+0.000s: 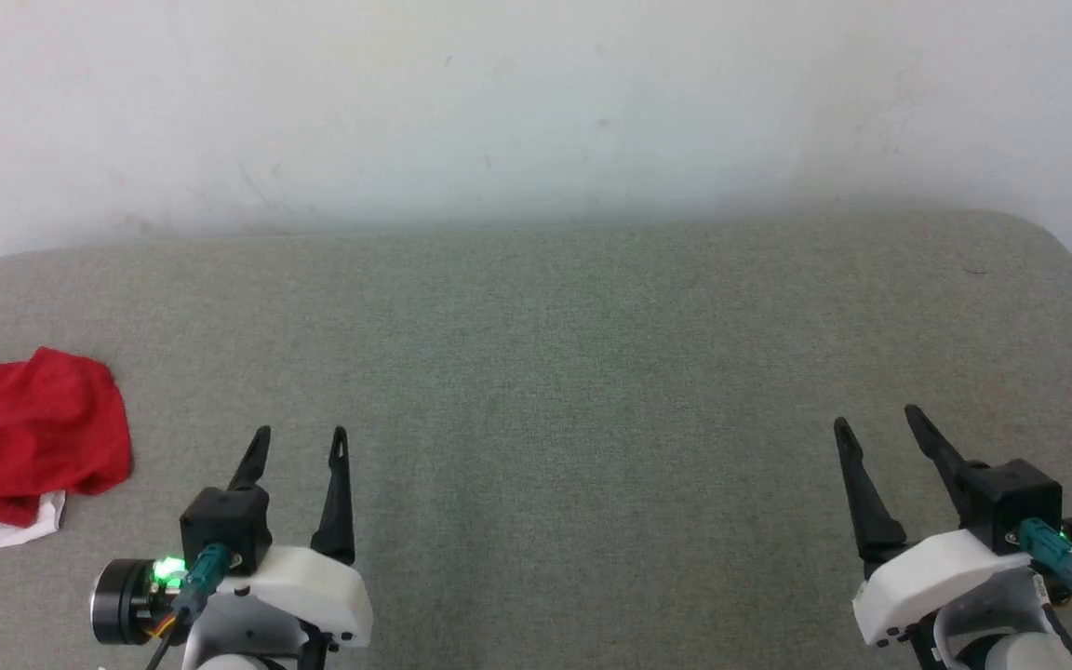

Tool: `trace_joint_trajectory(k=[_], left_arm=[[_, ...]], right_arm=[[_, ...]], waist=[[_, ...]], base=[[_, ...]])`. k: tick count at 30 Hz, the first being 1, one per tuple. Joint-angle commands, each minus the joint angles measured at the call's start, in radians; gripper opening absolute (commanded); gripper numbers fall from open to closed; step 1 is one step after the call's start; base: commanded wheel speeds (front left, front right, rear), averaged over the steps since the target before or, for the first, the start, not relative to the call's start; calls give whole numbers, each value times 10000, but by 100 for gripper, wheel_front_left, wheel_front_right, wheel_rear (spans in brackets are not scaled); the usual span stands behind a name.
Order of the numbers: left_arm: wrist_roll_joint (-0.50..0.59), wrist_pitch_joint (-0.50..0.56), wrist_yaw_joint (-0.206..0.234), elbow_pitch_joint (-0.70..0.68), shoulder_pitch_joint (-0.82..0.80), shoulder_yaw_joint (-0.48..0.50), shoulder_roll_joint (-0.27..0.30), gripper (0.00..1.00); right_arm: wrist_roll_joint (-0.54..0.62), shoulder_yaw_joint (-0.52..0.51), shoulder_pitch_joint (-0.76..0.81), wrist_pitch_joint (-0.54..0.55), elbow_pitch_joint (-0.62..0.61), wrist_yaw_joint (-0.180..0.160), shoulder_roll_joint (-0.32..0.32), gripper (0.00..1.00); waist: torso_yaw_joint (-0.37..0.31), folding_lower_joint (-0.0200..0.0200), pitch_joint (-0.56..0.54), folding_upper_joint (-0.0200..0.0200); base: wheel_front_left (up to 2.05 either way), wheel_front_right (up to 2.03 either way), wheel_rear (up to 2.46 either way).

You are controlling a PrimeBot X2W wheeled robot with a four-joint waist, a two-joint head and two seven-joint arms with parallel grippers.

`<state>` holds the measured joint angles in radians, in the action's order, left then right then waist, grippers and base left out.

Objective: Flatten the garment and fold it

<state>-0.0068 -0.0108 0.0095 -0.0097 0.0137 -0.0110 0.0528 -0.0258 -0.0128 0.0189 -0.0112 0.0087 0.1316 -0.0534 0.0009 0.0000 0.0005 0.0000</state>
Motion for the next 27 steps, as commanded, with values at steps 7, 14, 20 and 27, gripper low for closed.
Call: trace_joint_trajectory(k=[7,14,20,27], left_arm=[[-48,-216,72,-137,131,-85,-5,100],[-79,-363,108,-229,200,-148,-6,100],[-96,-488,134,-311,258,-196,-7,100],[-137,-634,198,-396,350,-241,-9,100]], right_arm=[[-228,-171,109,-217,66,-1,4,100],[-347,-324,163,-364,191,-2,6,100],[-474,-406,208,-489,281,-2,7,100],[-628,-469,288,-635,317,-3,9,100]], waist=[[3,0,3,0],[20,0,-8,0],[76,0,-22,0],[212,0,-90,0]], base=[[0,0,0],[0,0,0],[0,0,0],[0,0,0]])
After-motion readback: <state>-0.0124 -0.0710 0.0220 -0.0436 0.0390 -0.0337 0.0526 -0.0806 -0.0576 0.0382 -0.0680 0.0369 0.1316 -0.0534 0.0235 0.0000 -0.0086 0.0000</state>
